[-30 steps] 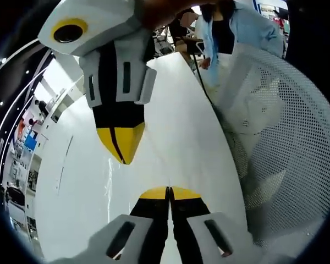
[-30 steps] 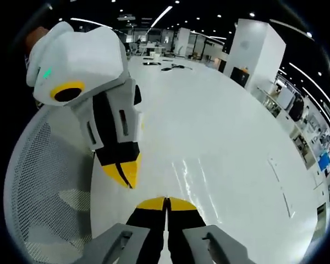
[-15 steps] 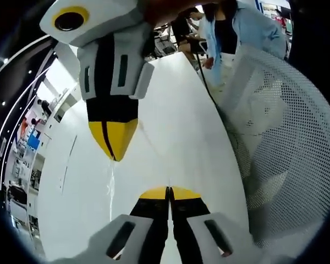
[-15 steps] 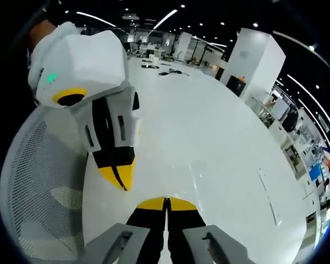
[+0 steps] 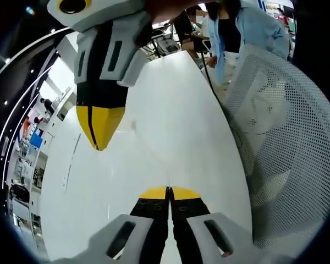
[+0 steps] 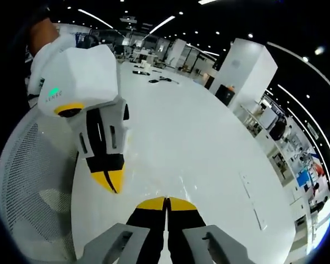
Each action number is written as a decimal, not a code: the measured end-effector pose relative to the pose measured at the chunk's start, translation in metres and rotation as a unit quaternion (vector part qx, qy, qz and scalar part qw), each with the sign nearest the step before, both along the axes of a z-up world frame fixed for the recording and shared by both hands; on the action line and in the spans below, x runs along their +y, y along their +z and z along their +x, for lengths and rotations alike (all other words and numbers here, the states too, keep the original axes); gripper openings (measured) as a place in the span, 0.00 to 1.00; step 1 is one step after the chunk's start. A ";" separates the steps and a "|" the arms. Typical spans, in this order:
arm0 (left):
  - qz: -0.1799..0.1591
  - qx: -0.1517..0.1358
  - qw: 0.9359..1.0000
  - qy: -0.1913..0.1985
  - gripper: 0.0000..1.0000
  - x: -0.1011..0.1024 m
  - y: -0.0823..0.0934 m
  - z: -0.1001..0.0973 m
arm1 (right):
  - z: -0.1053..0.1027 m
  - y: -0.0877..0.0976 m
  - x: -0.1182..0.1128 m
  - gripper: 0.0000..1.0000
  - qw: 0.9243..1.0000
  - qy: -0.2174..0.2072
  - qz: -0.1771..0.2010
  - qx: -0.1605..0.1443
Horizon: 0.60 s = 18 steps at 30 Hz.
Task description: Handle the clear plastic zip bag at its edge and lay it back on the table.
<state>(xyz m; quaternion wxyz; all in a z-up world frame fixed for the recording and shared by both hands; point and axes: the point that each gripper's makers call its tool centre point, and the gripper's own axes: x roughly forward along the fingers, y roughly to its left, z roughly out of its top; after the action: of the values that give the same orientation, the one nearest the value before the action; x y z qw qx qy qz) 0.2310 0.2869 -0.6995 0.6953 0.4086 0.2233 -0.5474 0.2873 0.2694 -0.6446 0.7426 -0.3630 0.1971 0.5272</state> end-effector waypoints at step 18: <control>-0.005 0.000 1.000 0.022 0.00 0.004 0.003 0.008 | 0.009 0.020 0.000 0.00 0.999 -0.023 0.019 -0.020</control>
<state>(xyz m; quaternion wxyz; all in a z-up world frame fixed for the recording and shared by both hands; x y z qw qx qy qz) 0.2393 0.2909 -0.6969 0.7095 0.4000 0.2294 -0.5328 0.2967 0.2692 -0.6243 0.7650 -0.3544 0.1806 0.5065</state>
